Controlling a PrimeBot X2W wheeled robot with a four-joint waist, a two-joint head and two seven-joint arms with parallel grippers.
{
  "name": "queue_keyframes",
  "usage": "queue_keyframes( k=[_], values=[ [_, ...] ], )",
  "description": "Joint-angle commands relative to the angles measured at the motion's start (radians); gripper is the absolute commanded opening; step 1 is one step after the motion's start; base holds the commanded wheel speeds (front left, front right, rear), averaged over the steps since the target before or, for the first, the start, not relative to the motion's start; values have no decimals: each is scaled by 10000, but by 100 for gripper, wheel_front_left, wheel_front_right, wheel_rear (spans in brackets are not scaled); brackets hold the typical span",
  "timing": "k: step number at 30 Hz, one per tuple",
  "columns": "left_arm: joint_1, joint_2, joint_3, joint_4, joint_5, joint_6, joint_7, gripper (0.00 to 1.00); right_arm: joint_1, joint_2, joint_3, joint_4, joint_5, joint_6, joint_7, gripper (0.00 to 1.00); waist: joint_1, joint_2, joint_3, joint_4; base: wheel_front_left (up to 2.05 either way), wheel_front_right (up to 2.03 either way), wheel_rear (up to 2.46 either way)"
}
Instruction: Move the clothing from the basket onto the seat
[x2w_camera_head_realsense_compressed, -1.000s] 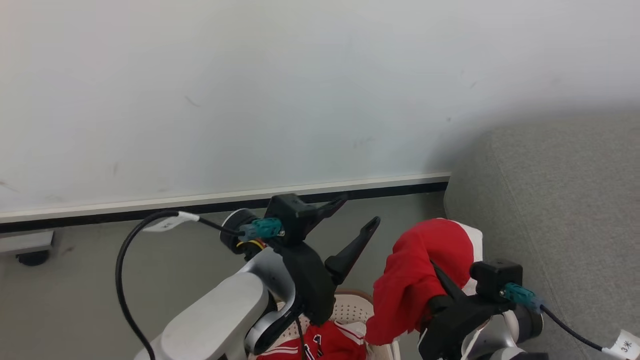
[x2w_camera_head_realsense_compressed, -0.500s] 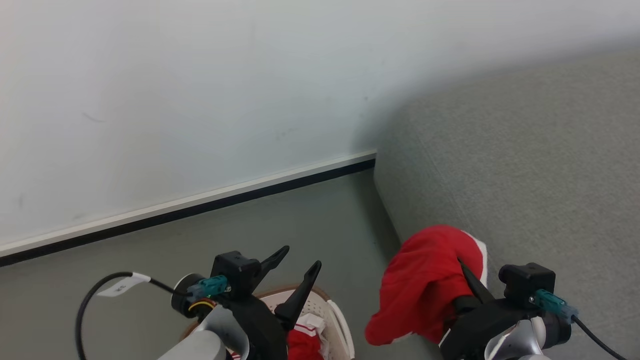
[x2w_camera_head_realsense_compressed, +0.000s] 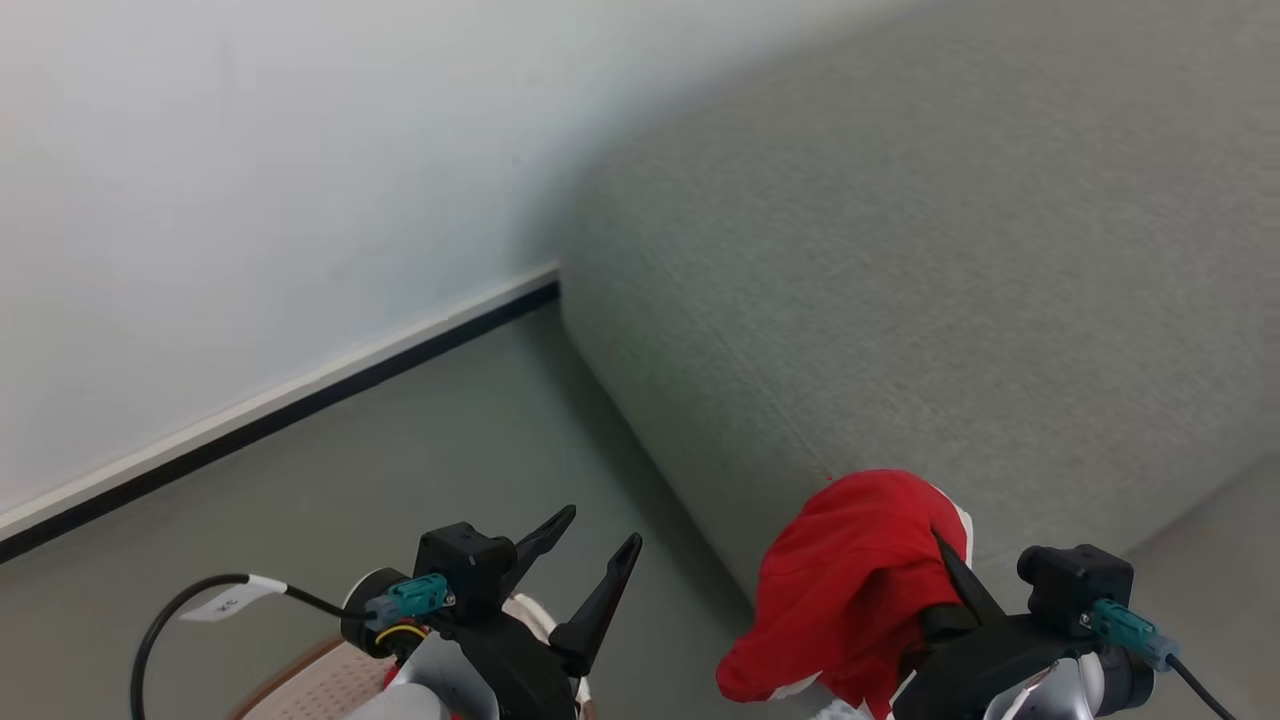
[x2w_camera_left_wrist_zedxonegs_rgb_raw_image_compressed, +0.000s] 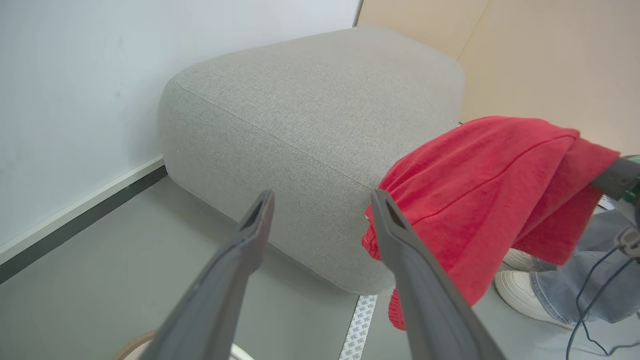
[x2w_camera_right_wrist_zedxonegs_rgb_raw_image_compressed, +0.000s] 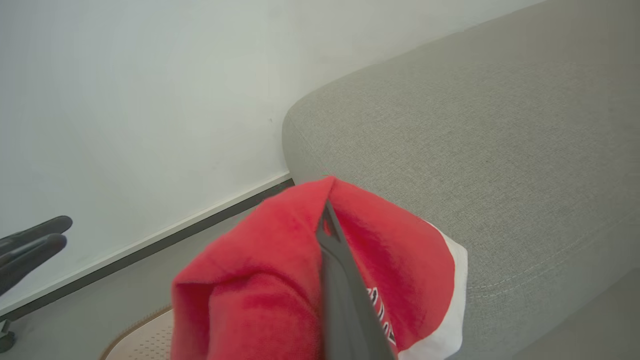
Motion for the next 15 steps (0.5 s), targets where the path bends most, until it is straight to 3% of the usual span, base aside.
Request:
queue_keyframes(
  k=[1, 7, 15],
  values=[
    [4, 107, 15, -68, 97, 50, 15, 100, 7, 4, 18, 24, 67, 38, -72, 0, -1, -1, 429, -698, 0, 0, 0],
    [5, 179, -80, -289, 80, 70, 110, 100, -6, 4, -47, 122, 95, 38, -190, 0, -1, -1, 507, -766, 0, 0, 0],
    [-228, 122, -249, -473, 198, 67, 276, 100, -1053, 0, -167, 352, -190, 38, -151, 0, -1, -1, 941, -342, 0, 0, 0]
  ],
)
